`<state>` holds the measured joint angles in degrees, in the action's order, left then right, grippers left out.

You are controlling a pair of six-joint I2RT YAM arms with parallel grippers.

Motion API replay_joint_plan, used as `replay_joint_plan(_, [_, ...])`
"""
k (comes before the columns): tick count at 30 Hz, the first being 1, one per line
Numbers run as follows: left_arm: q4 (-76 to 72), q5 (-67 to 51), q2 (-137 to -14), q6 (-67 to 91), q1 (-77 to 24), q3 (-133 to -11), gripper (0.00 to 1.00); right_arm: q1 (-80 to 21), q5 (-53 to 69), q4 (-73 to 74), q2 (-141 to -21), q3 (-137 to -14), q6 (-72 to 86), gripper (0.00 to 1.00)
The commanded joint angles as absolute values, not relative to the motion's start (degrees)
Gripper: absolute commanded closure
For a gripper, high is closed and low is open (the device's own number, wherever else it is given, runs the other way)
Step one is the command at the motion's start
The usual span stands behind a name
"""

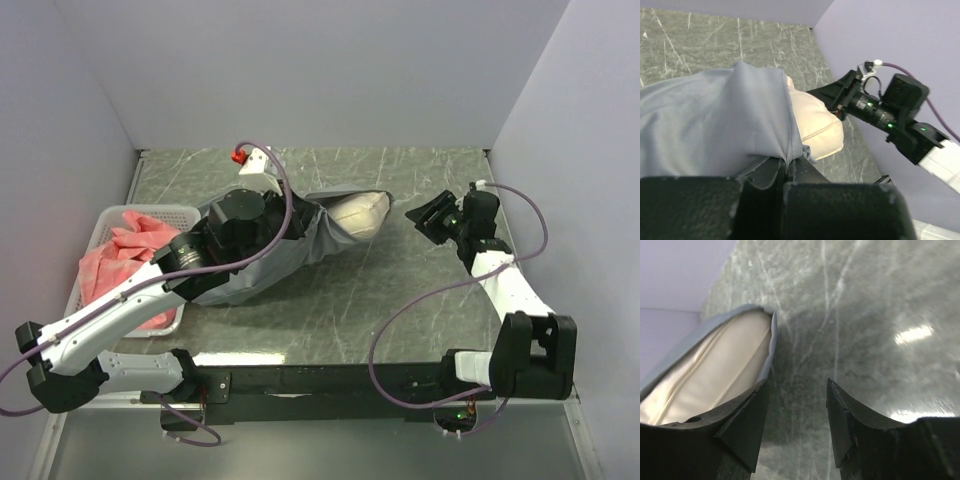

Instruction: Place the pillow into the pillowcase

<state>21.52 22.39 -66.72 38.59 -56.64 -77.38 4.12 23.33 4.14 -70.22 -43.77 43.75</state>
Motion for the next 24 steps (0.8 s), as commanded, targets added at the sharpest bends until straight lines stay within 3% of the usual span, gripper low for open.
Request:
replay_joint_plan(1, [19.0, 24.7, -63.1, 37.9, -56.2, -82.0, 0.99, 3.0, 28.1, -7.7, -73.9, -43.9, 47.0, 0.46])
replay_joint_plan(13, [21.9, 25.8, -61.1, 37.8, -56.1, -82.7, 0.99, -2.7, 26.0, -13.4, -80.5, -45.4, 52.2, 0.49])
replay_joint_plan(24, [23.5, 26.5, -60.3, 37.5, -56.1, -82.9, 0.99, -2.8, 22.4, -13.6, -75.1, -41.3, 55.1, 0.49])
